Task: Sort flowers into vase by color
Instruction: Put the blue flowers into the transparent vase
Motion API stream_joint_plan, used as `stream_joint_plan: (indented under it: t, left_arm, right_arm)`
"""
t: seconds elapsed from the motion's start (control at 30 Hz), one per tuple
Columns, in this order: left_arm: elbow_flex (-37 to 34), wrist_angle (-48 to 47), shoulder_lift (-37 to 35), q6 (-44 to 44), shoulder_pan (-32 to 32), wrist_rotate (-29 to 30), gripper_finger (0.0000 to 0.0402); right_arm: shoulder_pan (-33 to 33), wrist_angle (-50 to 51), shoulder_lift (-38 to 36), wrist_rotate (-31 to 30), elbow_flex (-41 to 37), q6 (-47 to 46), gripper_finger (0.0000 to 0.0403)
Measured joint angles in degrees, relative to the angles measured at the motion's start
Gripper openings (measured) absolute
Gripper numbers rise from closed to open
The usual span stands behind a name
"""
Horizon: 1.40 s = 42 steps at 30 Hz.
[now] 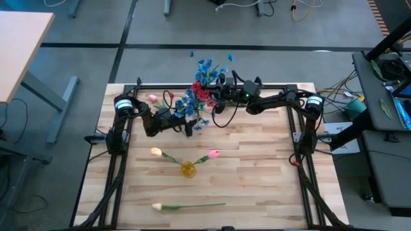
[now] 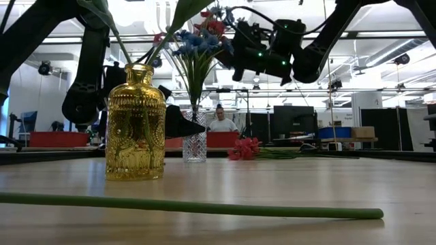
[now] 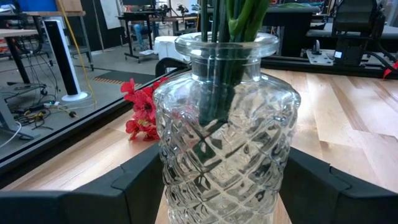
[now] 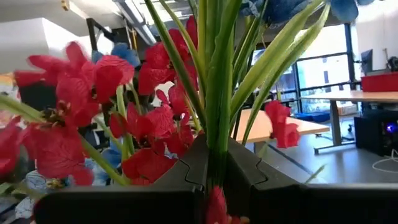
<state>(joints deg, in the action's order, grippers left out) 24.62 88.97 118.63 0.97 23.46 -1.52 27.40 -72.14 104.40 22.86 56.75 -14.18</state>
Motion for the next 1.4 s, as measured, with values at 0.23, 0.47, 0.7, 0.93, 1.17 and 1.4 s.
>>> stream_joint_plan:
  t: [0.23, 0.47, 0.7, 0.93, 1.17, 1.4]
  left_arm:
    - [0.0, 0.0, 0.0, 0.0, 0.0, 0.0, 0.025]
    - [0.0, -0.1, 0.0, 0.0, 0.0, 0.0, 0.025]
    - [0.0, -0.1, 0.0, 0.0, 0.0, 0.0, 0.025]
    - [0.0, -0.2, 0.0, 0.0, 0.0, 0.0, 0.025]
    - [0.0, -0.2, 0.0, 0.0, 0.0, 0.0, 0.025]
    - [0.0, -0.2, 0.1, -0.4, 0.0, 0.0, 0.025]
  right_arm:
    - [-0.1, 6.1, 0.0, 0.1, 0.0, 1.2, 0.0022]
    - [-0.3, 7.4, 0.1, 0.1, 0.0, 2.1, 0.0047]
    - [-0.3, 10.7, 0.0, 0.1, 0.0, 2.6, 0.0121]
    - [0.5, 15.5, -2.0, 1.4, 0.0, 5.0, 0.0169]
    - [0.3, 20.0, -4.3, 1.4, 0.0, 8.0, 0.0099]
    - [0.0, 21.4, -4.3, 1.4, 0.0, 9.7, 0.0018]
